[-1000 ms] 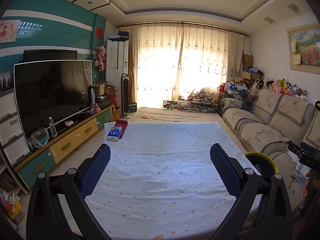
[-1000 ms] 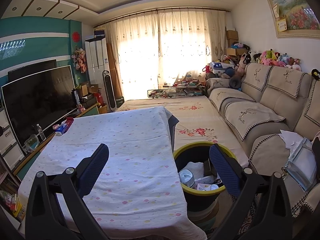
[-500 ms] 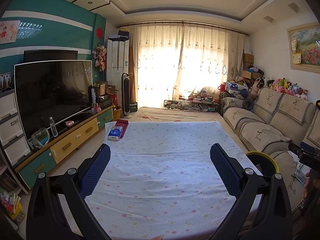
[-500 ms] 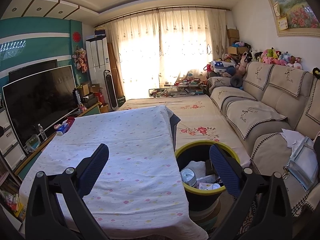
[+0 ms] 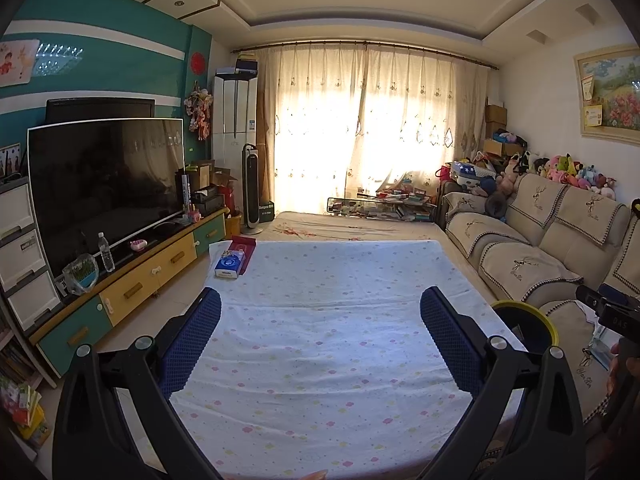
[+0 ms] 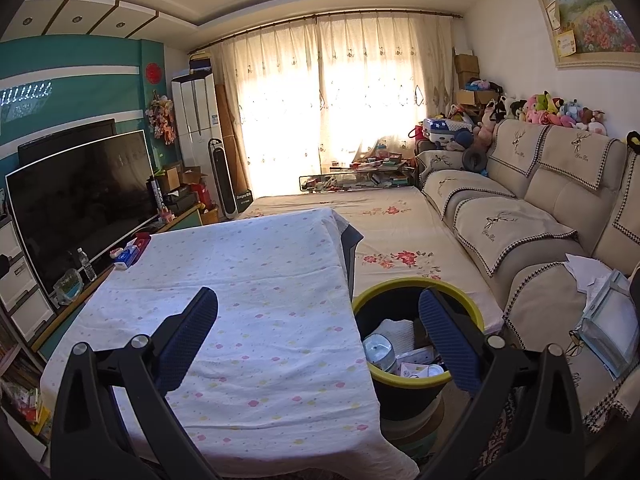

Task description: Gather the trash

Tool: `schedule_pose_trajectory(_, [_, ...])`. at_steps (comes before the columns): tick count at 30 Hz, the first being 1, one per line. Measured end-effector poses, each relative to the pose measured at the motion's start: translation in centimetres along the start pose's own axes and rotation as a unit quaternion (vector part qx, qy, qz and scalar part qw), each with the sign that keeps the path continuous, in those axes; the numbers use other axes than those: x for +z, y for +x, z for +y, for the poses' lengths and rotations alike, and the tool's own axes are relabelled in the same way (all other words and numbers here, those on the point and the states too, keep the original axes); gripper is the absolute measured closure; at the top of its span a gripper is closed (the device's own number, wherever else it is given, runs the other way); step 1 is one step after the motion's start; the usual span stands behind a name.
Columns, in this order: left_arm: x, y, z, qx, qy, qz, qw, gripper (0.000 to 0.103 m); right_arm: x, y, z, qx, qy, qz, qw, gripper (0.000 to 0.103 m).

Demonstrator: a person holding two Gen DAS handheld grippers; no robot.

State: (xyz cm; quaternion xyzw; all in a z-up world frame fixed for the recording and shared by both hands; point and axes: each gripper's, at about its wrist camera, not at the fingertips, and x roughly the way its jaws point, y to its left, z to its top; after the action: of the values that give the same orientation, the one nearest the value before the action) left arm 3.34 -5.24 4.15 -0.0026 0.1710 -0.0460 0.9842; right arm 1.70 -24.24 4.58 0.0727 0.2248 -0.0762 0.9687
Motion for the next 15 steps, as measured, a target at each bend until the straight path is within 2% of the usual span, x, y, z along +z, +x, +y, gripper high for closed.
schedule_pose_trajectory(15, [-0.24, 0.17, 0.02, 0.0, 0.001, 0.003, 1.0, 0.005, -0.3, 0.24, 0.32, 0.003, 0.0, 0.003, 1.0, 0.007])
